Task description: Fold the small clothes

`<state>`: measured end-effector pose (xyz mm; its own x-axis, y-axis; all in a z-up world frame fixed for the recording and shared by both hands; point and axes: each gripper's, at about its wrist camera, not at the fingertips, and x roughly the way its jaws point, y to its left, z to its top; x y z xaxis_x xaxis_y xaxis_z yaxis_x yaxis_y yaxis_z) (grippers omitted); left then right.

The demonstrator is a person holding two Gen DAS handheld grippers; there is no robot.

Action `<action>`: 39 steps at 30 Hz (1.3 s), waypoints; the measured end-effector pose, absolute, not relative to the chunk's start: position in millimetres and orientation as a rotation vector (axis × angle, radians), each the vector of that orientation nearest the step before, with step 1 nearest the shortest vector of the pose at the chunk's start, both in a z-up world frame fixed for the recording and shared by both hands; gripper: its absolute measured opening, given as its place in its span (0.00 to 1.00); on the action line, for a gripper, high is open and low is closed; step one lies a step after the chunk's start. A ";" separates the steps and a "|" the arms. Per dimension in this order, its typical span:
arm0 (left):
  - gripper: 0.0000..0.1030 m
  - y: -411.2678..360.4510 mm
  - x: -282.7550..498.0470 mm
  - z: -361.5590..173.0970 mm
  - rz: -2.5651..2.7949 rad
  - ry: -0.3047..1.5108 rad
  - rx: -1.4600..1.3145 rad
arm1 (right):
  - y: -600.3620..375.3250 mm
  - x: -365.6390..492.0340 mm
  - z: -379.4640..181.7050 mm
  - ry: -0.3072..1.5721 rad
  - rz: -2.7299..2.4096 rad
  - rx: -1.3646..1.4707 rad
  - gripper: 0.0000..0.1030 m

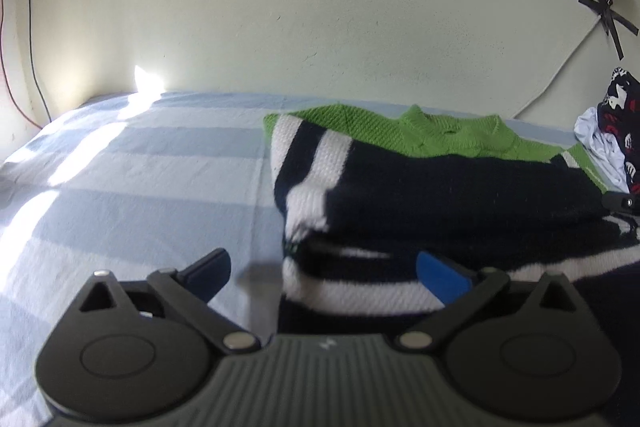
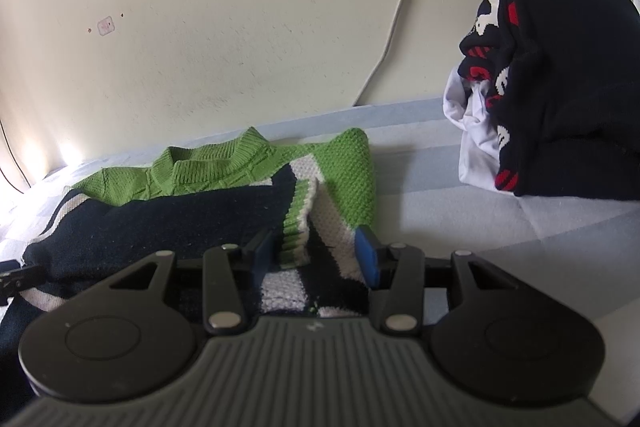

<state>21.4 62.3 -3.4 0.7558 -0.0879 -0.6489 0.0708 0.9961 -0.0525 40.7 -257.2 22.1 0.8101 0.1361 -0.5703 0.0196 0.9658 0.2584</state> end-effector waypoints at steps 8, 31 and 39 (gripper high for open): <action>0.95 86.9 -13.0 -5.0 -0.061 0.694 -0.052 | -257.7 41.2 22.3 0.626 0.063 0.258 0.47; 0.57 96.6 -213.3 13.8 -0.317 0.851 -0.051 | -320.2 -187.4 53.0 0.777 0.343 0.389 0.45; 0.60 107.6 -244.9 22.6 -0.249 0.918 -0.047 | -334.5 -241.3 40.1 0.849 0.434 0.399 0.42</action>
